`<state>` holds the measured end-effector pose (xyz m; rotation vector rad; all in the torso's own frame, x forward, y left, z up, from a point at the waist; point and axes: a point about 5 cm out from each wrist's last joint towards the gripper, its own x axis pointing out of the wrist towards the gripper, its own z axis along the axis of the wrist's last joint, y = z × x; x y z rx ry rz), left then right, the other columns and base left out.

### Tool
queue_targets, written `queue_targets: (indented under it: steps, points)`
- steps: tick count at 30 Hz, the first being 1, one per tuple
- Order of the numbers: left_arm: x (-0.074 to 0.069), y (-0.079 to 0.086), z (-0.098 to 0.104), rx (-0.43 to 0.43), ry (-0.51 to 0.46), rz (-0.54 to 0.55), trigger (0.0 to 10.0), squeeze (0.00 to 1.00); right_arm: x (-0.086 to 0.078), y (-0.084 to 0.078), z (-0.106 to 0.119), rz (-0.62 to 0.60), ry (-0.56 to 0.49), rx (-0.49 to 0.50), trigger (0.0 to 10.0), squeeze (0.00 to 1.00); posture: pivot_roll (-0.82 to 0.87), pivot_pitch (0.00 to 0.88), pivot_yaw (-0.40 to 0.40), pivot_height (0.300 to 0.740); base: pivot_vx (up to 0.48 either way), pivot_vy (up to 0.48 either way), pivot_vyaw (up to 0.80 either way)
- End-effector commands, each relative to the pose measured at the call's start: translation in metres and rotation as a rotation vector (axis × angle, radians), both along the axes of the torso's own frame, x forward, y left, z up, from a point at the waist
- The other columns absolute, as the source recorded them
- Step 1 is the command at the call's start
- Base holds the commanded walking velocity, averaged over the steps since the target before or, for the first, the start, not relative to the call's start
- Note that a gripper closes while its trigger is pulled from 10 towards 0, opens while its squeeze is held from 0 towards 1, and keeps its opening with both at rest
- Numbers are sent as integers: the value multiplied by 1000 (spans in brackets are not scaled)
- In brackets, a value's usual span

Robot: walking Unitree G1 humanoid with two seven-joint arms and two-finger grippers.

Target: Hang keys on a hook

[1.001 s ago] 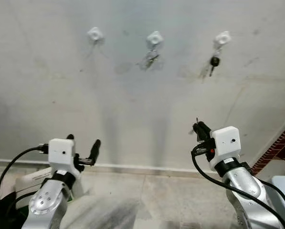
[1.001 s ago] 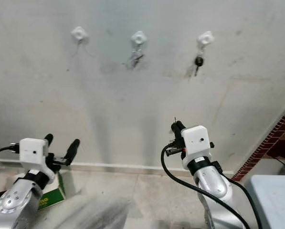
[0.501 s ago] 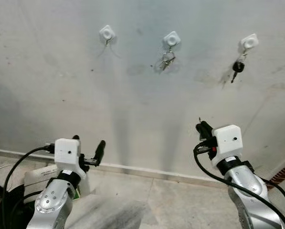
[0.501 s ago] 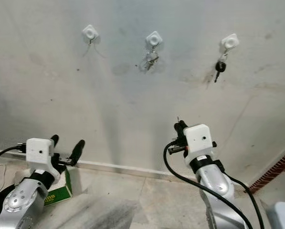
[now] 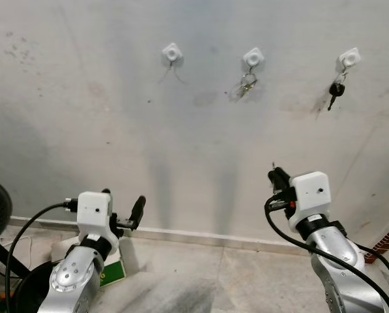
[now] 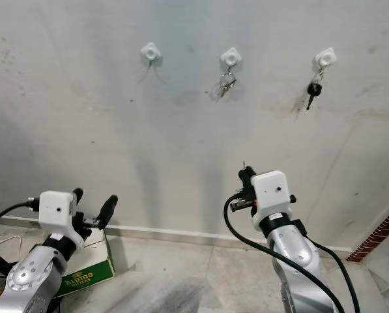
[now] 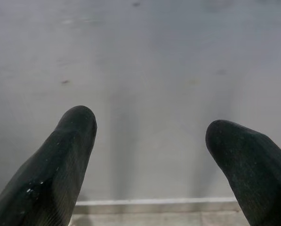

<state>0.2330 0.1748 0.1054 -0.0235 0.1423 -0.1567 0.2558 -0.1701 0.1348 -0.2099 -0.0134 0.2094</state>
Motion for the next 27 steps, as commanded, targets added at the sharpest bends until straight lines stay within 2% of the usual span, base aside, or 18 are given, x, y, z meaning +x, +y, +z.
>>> queue_targets:
  steps: [1, 18, 27]
  points:
    - [1, 7, 2, 28, -11, 22, 10000, 0, 3, 8, 7, 26, -33, 7, 10000, 0, 57, 0, 16, 740, 0, 0, 0]
    - [8, 7, 10, -1, -67, -21, 10000, 0, 11, 12, 11, 21, -58, 21, 10000, 0, 61, 0, 22, 740, 0, 0, 0]
    - [7, 2, 9, -20, -67, -42, 10000, 0, 10, 12, 9, 19, -56, 24, 10000, 0, 57, 0, 23, 740, 298, 0, 0]
